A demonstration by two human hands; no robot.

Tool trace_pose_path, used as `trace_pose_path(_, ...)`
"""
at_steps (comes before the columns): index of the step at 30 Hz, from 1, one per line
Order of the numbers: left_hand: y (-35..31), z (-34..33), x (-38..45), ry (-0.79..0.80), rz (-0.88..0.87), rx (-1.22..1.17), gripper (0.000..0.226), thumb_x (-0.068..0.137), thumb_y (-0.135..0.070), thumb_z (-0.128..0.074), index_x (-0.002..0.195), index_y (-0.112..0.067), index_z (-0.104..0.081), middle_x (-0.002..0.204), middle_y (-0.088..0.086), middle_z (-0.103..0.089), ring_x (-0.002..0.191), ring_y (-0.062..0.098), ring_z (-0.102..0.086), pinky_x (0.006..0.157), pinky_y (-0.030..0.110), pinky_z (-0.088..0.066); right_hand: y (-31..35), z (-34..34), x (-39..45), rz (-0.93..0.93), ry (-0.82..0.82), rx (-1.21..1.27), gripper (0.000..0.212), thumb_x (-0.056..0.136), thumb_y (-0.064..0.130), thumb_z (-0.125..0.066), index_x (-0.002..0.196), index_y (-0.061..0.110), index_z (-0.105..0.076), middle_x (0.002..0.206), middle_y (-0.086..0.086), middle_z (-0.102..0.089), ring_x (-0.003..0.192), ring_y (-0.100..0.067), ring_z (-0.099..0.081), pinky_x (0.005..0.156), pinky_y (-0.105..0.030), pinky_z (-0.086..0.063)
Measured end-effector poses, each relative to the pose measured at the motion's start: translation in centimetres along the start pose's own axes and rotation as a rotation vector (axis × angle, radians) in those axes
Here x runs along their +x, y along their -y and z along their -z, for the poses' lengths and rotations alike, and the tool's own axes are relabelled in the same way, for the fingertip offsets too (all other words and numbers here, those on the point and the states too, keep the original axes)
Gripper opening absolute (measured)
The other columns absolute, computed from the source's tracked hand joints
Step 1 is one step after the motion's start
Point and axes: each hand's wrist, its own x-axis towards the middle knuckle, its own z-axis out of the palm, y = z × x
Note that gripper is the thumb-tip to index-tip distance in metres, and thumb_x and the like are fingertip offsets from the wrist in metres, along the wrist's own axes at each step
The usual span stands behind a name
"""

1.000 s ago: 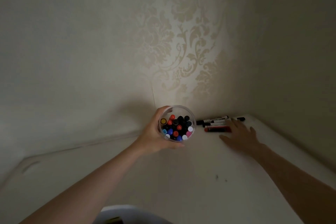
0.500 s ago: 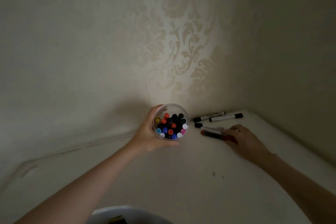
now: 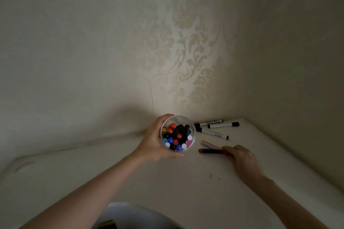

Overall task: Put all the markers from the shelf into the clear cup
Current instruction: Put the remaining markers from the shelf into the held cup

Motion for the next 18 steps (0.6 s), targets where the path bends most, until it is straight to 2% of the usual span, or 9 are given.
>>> trace_pose_path(3, -0.1, 0.2, -0.4, 0.001, 0.006, 0.003, 0.107, 0.048, -0.018, -0.100, 0.138, -0.032, -0.044, 0.137, -0.024, -0.046, 0.129, 0.000, -0.049, 0.102, 0.023, -0.051, 1.4, 2.0, -0.5, -0.016, -0.046, 0.135, 0.026, 0.087, 0.010, -0.065, 0.112, 0.011, -0.069, 0.086, -0.009, -0.069, 0.065, -0.022, -0.061, 0.056, -0.020, -0.041)
trace_pose_path(6, -0.1, 0.4, -0.6, -0.011, 0.027, -0.007, 0.105, 0.049, -0.017, -0.100, 0.136, -0.037, -0.044, 0.133, -0.033, -0.045, 0.127, -0.007, -0.048, 0.099, 0.017, -0.049, 3.5, 5.8, -1.6, -0.051, -0.182, 0.326, 0.024, 0.084, 0.011, -0.068, 0.108, 0.013, -0.069, 0.077, 0.002, -0.069, 0.052, -0.005, -0.059, 0.054, -0.004, -0.040)
trace_pose_path(8, 0.0, 0.3, -0.6, -0.025, 0.039, -0.021, 0.104, 0.050, -0.017, -0.100, 0.135, -0.037, -0.044, 0.131, -0.034, -0.046, 0.125, -0.008, -0.049, 0.098, 0.018, -0.050, 5.2, 8.8, -2.8, -0.076, -0.292, 0.421, 0.026, 0.086, 0.020, -0.065, 0.112, 0.019, -0.067, 0.080, 0.009, -0.067, 0.065, 0.004, -0.063, 0.060, 0.002, -0.040)
trace_pose_path(10, -0.1, 0.3, -0.5, -0.024, 0.046, -0.034, 0.104, 0.050, -0.018, -0.099, 0.136, -0.036, -0.044, 0.133, -0.028, -0.048, 0.125, -0.003, -0.052, 0.101, 0.028, -0.054, 7.3, 11.7, -3.9, 0.004, -0.419, 0.444, 0.022, 0.087, 0.027, -0.063, 0.109, 0.025, -0.066, 0.083, 0.018, -0.065, 0.075, 0.014, -0.059, 0.065, 0.004, -0.038)
trace_pose_path(12, 0.0, 0.2, -0.4, -0.018, 0.025, -0.022, 0.105, 0.049, -0.024, -0.099, 0.138, -0.034, -0.043, 0.137, -0.018, -0.049, 0.128, 0.006, -0.053, 0.102, 0.039, -0.055, 9.1, 13.3, -4.2, 0.146, -0.435, 0.425, 0.020, 0.087, 0.024, -0.066, 0.107, 0.024, -0.067, 0.091, 0.019, -0.065, 0.082, 0.014, -0.060, 0.073, 0.001, -0.039)
trace_pose_path(14, 0.1, 0.2, -0.3, -0.018, 0.015, -0.005, 0.106, 0.048, -0.029, -0.098, 0.138, -0.034, -0.042, 0.138, -0.011, -0.050, 0.129, 0.012, -0.055, 0.102, 0.045, -0.055, 10.1, 13.4, -3.8, 0.253, -0.392, 0.377, 0.021, 0.087, 0.018, -0.067, 0.108, 0.016, -0.068, 0.097, 0.010, -0.068, 0.087, 0.001, -0.063, 0.079, -0.013, -0.048)
trace_pose_path(16, 0.1, 0.1, -0.3, -0.018, 0.012, 0.004, 0.106, 0.048, -0.031, -0.097, 0.138, -0.035, -0.042, 0.138, -0.008, -0.051, 0.129, 0.015, -0.056, 0.101, 0.047, -0.055, 10.6, 12.8, -3.0, 0.313, -0.361, 0.303, 0.022, 0.087, 0.014, -0.065, 0.109, 0.013, -0.069, 0.098, 0.002, -0.069, 0.086, -0.012, -0.064, 0.077, -0.028, -0.051)
trace_pose_path(18, -0.1, 0.2, -0.4, -0.023, 0.012, 0.008, 0.106, 0.048, -0.033, -0.097, 0.138, -0.035, -0.042, 0.138, -0.008, -0.052, 0.128, 0.014, -0.056, 0.101, 0.046, -0.055, 11.2, 12.5, -2.3, 0.352, -0.360, 0.210, 0.022, 0.087, 0.012, -0.065, 0.109, 0.013, -0.068, 0.096, 0.000, -0.069, 0.083, -0.018, -0.063, 0.073, -0.030, -0.051)
